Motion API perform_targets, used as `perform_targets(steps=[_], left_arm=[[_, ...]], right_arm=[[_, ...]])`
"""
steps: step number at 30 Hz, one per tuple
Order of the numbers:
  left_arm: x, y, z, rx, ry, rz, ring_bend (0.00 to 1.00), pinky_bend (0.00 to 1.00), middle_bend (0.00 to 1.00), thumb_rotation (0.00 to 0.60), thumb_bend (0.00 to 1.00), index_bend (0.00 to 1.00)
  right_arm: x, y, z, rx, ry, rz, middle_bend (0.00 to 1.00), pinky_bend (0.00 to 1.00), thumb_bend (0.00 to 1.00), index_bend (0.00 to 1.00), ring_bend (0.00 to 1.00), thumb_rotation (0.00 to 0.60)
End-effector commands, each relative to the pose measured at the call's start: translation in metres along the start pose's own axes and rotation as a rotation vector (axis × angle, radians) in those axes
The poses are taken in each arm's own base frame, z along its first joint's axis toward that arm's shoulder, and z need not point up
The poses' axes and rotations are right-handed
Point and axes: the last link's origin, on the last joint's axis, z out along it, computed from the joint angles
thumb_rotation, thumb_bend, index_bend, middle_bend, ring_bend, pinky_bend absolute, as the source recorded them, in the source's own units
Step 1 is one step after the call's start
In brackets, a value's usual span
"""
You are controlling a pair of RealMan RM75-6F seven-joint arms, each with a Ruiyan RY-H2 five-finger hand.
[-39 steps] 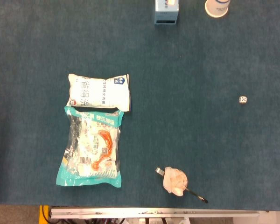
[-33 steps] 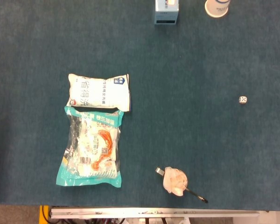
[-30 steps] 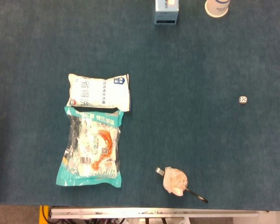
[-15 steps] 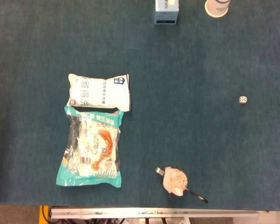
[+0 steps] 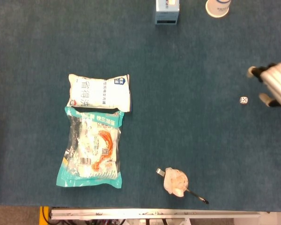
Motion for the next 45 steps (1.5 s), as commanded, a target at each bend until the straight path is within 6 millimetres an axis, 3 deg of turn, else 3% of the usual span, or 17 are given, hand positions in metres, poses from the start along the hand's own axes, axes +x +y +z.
perform_targets(steps=[1,3,5,8,12,25,45], left_arm=[[0.001,0.000,0.000,0.008,0.003,-0.001,0.19,0.35,0.32,0.600,0.26,0.44],[0.001,-0.001,-0.001,0.010,0.001,-0.004,0.19,0.35,0.32,0.600,0.26,0.44],[0.002,-0.002,-0.002,0.016,-0.002,-0.004,0.19,0.35,0.32,0.600,0.26,0.44],[0.004,-0.003,-0.003,0.020,-0.001,-0.003,0.19,0.35,0.32,0.600,0.26,0.44],[0.007,-0.004,-0.005,0.023,0.004,-0.009,0.19,0.35,0.32,0.600,0.26,0.44],[0.010,-0.006,-0.010,0.044,-0.011,0.002,0.19,0.35,0.32,0.600,0.26,0.44],[0.010,-0.006,-0.010,0.051,-0.033,-0.001,0.20,0.35,0.32,0.600,0.26,0.44]], right_arm=[[0.007,-0.004,0.030,0.042,-0.029,-0.011,0.56,0.89,0.59,0.35,0.57,0.600],[0.008,-0.007,0.041,0.061,-0.047,-0.015,0.63,0.94,0.74,0.35,0.66,0.600],[0.009,-0.009,0.050,0.075,-0.079,-0.014,0.77,1.00,0.91,0.35,0.79,0.600],[0.010,-0.014,0.059,0.092,-0.135,-0.013,0.90,1.00,1.00,0.36,0.88,0.600],[0.011,-0.020,0.065,0.109,-0.198,-0.024,0.99,1.00,1.00,0.38,0.95,0.600],[0.005,-0.039,0.067,0.106,-0.331,-0.061,1.00,1.00,1.00,0.43,1.00,0.600],[-0.022,-0.027,0.063,0.028,-0.421,-0.041,1.00,1.00,1.00,0.44,1.00,0.600]])
